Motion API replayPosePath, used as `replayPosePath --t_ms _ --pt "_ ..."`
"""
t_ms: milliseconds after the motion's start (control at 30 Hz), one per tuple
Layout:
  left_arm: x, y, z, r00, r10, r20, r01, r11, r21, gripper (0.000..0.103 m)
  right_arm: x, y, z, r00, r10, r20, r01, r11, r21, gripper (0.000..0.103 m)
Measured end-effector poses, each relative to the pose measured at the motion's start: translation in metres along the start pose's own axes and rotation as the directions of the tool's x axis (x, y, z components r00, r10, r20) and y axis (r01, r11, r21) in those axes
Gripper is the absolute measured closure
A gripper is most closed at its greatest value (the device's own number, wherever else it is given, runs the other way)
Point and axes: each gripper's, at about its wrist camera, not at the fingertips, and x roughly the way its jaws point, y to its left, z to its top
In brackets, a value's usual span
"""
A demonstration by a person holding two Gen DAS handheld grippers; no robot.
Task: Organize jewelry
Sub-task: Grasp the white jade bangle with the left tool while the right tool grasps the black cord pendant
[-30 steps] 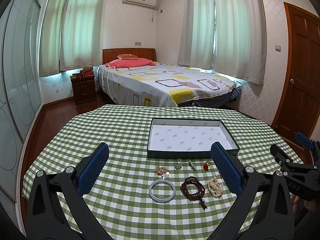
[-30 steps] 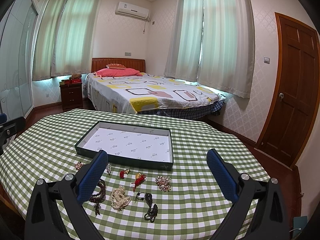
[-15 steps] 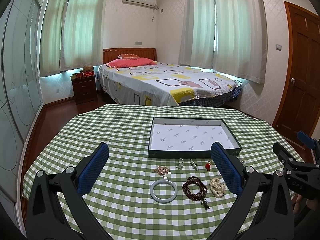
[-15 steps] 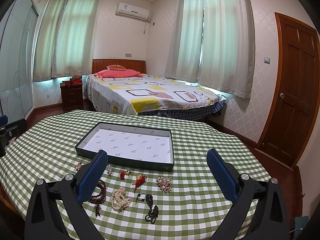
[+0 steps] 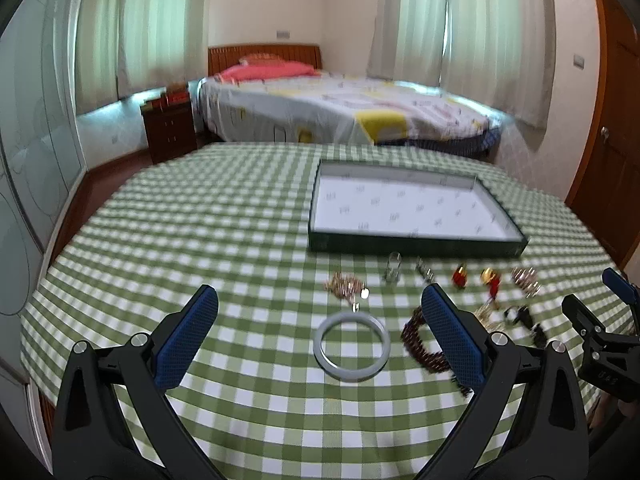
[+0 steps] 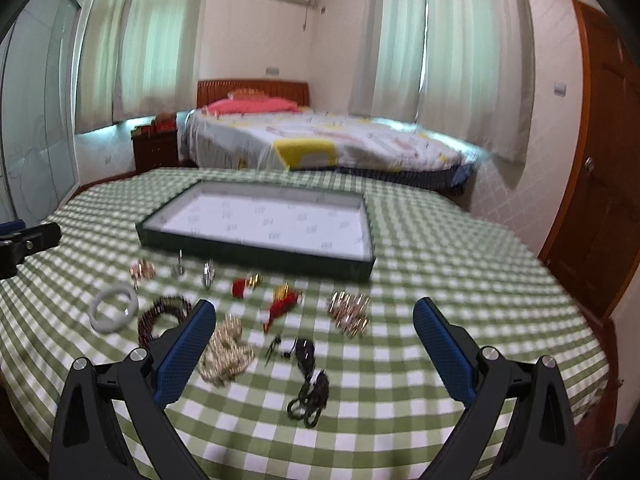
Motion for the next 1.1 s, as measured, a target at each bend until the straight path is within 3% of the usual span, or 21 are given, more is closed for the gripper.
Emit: replayPosePath --t_ms 167,433,467,533,567,733,967,1100 --pt "0.038 -0.003 -0.013 0.998 -0.008 -0.068 0.009 1.000 0.014 0.004 0.028 -0.007 -0.019 0.997 0.005 -0.073 -0.004 1.000 0.015 0.006" --pt "0.076 -0.007 -0.026 0.994 -0.015 -0.111 0.018 0.999 0.027 0.004 0.047 -0.021 -0.029 0.996 0.027 -0.084 -0.021 0.997 0.078 0.008" --pt "0.079 -0.007 -0.027 0.993 -0.015 -0.115 0.018 0.999 0.027 0.004 0.048 -0.021 -0.029 0.996 0.031 -0.087 -0.024 0.997 0.075 0.010" --pt "0.083 -0.008 -0.028 0.992 -0.018 -0.124 0.022 0.999 0.028 0.004 0.051 -0.020 -0.031 0.995 0.043 -0.089 -0.037 0.997 0.066 0.031" --pt "0.084 -0.009 -0.029 0.992 -0.017 -0.125 0.021 0.999 0.031 0.004 0.055 -0.019 -0.031 0.994 0.048 -0.101 -0.042 0.997 0.063 0.046" --pt "0.087 -0.014 -0.031 0.991 -0.016 -0.130 0.023 0.999 0.046 0.004 0.063 -0.020 -0.034 0.991 0.057 -0.124 -0.050 0.997 0.064 0.050" --pt "0.093 -0.015 -0.033 0.988 -0.010 -0.154 0.018 0.999 0.050 0.004 0.069 -0.016 -0.038 0.983 0.101 -0.156 -0.095 0.994 0.050 0.076" --pt "0.102 -0.014 -0.033 0.985 -0.010 -0.175 0.018 0.999 0.045 0.004 0.069 -0.016 -0.039 0.981 0.108 -0.162 -0.100 0.993 0.060 0.078"
